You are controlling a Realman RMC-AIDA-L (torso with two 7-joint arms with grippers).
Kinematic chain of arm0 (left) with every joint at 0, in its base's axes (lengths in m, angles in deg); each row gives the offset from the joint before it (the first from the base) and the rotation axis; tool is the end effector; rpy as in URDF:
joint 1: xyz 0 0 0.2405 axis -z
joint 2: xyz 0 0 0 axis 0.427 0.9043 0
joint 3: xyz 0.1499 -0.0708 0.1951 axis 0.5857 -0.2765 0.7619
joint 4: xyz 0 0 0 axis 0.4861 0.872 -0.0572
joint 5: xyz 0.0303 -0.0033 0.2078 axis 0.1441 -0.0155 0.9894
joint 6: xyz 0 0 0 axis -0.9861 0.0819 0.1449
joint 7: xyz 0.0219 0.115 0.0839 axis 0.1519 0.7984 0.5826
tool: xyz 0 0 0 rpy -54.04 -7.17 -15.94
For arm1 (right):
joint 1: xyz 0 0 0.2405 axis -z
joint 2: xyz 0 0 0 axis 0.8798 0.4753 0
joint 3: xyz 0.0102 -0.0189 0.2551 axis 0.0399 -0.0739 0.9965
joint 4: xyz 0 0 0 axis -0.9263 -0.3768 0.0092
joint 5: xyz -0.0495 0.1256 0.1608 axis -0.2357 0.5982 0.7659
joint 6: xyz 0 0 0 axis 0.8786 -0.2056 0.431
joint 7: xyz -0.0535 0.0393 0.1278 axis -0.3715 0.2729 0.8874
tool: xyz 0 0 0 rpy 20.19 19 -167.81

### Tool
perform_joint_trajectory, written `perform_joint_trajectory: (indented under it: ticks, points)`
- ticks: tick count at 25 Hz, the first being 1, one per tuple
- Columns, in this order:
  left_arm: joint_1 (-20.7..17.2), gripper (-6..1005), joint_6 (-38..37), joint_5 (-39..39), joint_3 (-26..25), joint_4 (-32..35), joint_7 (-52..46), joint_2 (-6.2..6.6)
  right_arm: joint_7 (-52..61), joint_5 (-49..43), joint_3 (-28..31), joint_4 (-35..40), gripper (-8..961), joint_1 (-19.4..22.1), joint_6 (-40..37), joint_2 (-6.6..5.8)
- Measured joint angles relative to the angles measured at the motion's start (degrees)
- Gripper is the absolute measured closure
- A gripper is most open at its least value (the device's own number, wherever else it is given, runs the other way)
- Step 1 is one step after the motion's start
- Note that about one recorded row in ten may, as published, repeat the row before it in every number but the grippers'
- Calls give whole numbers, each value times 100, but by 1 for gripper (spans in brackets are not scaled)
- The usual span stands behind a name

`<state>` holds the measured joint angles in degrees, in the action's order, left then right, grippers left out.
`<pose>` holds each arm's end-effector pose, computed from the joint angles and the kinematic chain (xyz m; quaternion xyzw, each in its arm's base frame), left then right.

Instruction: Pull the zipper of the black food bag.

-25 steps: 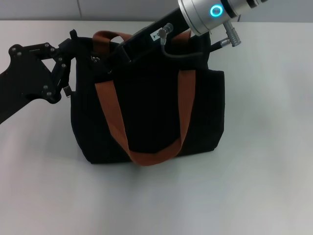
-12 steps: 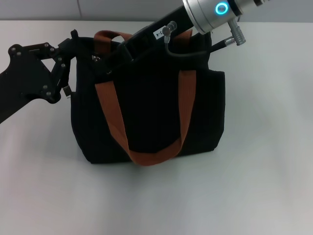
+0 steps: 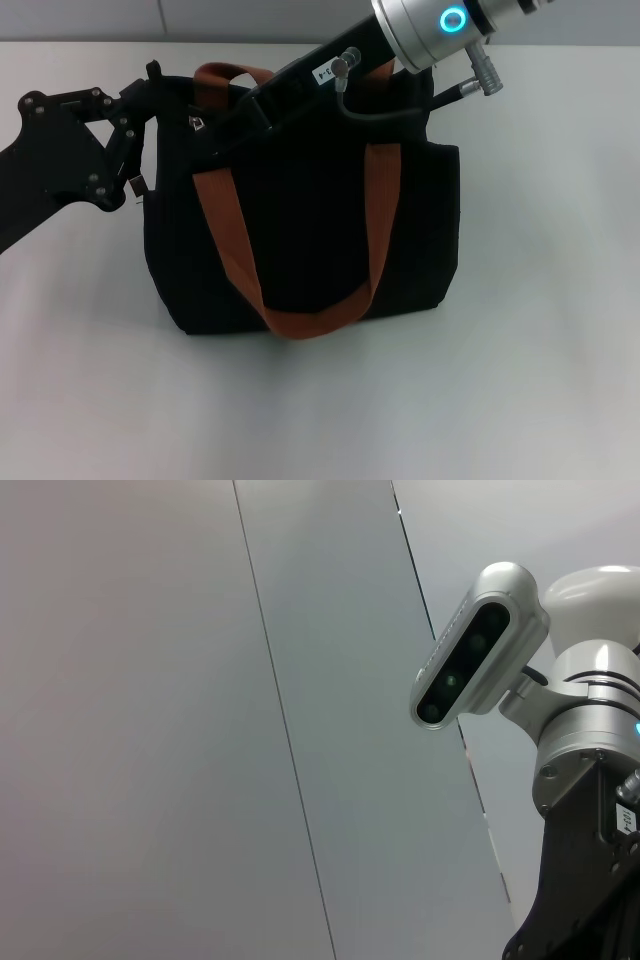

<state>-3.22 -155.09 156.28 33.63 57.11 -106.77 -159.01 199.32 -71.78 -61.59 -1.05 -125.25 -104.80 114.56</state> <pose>-0.2830 0.2867 0.0353 -0.8377 0.0031 -0.4089 0.3621 0.0234 0.3944 -0.0532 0.9591 -0.2670 -0.0796 0.0499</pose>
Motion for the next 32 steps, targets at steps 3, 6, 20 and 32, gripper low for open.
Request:
perform_joint_trajectory:
  ticks: [3,6,20,32]
  points:
    - [0,976,-1,0,0,0,1,-1,3,0,1,2,696,2,4,2]
    - [0,976,-1,0,0,0,1,0,4,6,4,1,698,-1,26,4]
    - [27,976,6,0,0,-80,41,8,4,10,15,2,838,-8,126,14]
    - [27,976,11,0,0,-80,28,9,59,-37,2,-22,843,-38,214,7]
